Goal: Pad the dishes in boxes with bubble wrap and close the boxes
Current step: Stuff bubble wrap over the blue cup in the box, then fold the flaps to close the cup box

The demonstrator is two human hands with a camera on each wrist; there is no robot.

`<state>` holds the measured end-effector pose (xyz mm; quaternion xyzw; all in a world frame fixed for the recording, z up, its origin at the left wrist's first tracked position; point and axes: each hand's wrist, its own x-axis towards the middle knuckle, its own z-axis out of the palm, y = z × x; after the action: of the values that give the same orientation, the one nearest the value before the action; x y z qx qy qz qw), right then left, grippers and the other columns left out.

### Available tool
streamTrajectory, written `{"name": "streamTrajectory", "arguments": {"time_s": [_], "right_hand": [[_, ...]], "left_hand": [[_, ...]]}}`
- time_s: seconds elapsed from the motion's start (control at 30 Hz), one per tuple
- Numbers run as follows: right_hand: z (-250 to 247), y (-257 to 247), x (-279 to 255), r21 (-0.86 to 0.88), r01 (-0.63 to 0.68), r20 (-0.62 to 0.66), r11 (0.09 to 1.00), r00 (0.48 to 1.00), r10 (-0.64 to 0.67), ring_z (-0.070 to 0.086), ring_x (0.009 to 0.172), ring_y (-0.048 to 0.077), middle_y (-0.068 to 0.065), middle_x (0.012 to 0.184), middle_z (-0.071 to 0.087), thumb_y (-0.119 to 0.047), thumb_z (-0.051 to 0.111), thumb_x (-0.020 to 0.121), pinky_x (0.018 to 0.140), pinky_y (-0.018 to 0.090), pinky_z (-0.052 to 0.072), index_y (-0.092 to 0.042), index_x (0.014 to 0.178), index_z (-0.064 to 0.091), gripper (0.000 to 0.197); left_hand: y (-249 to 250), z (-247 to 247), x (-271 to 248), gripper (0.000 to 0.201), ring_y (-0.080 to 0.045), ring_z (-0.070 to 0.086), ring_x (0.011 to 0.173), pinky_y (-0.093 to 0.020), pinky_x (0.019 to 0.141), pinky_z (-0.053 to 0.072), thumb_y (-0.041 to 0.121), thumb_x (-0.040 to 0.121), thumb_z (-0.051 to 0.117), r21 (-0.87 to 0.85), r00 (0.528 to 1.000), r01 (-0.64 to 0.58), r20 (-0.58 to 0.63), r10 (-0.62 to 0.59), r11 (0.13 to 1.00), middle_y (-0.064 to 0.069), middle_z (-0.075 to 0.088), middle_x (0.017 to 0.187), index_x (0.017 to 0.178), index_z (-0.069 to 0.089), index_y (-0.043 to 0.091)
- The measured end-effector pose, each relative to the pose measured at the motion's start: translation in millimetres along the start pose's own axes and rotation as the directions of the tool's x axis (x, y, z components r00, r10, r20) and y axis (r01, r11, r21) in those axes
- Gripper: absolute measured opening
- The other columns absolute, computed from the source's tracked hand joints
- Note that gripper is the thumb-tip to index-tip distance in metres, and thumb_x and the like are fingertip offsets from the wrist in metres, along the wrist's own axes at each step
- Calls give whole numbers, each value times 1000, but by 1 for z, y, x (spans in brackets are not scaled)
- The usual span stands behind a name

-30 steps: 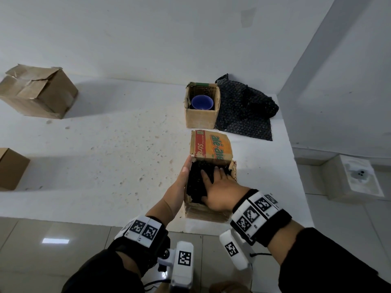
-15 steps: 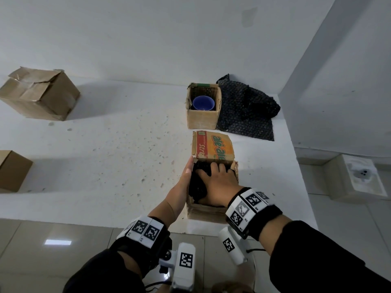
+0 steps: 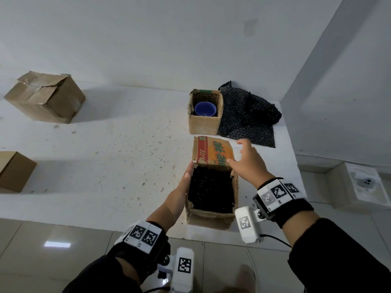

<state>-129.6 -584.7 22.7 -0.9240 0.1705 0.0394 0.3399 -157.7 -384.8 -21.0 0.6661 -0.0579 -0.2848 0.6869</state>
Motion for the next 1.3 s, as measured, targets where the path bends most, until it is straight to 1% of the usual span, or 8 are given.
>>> {"name": "streamTrajectory", "arguments": {"time_s": [0.13,0.23,0.43,0.53,0.67,0.8,1.13,1.3], "right_hand": [[3,12,0,610,-238,169,756,971,169,54,108,18,4,125,57,-21,62,89,87,27,36,-21,147,14,75],[-2,15,-5,692,-197,128,694,980,151,55,109,14,1,113,62,-29,62,90,94,32,41,-26,144,23,66],[-5,29,-36,593,129,29,795,983,-181,64,94,10,-3,94,69,-11,63,88,87,20,47,-20,97,65,13],[2,50,-48,507,305,11,806,933,-360,60,104,-2,-11,105,67,-1,68,82,98,24,44,-24,94,68,26],[15,76,-57,258,429,56,866,888,-457,44,126,-3,-22,131,53,-17,62,79,112,50,26,-45,108,60,41],[15,79,-65,108,430,185,897,877,-443,20,140,-1,-31,142,28,-18,38,79,116,50,6,-44,123,49,53],[35,44,-77,-424,570,26,704,785,-620,27,140,27,7,142,45,-76,26,83,111,63,11,-15,104,63,73],[58,29,-75,-457,609,179,648,777,-603,23,142,29,11,148,37,-81,19,79,113,61,6,-14,128,49,89]], "left_hand": [[-2,-2,2,46,-1,30,135,-12,100,31,44,102,14,-8,999,-1,-38,1,1000,18,29,151,147,19,42],[-7,-6,4,48,-8,31,139,-37,115,26,56,98,22,-54,997,19,-71,-23,998,16,35,150,144,28,46],[-6,-15,3,44,-8,42,131,-38,99,38,53,98,18,-193,994,47,-90,-65,980,16,45,143,130,46,43],[-7,-20,1,44,-10,44,130,-39,99,37,49,100,17,-225,991,78,-93,-101,971,17,48,140,128,50,41],[-4,-17,-4,52,-7,47,125,-39,103,41,55,89,44,-88,992,88,-80,-95,992,18,47,139,139,39,40],[-11,-15,-12,67,-7,46,126,-25,94,46,22,89,64,31,999,29,-32,-28,999,17,39,144,144,29,39],[-25,-19,-19,90,-8,33,137,-39,113,34,39,72,76,99,1000,-4,-5,5,995,12,34,149,145,24,42],[-28,-22,-17,85,-7,36,135,-35,109,40,28,79,74,71,1000,-3,19,2,997,12,35,150,147,23,39]]}}
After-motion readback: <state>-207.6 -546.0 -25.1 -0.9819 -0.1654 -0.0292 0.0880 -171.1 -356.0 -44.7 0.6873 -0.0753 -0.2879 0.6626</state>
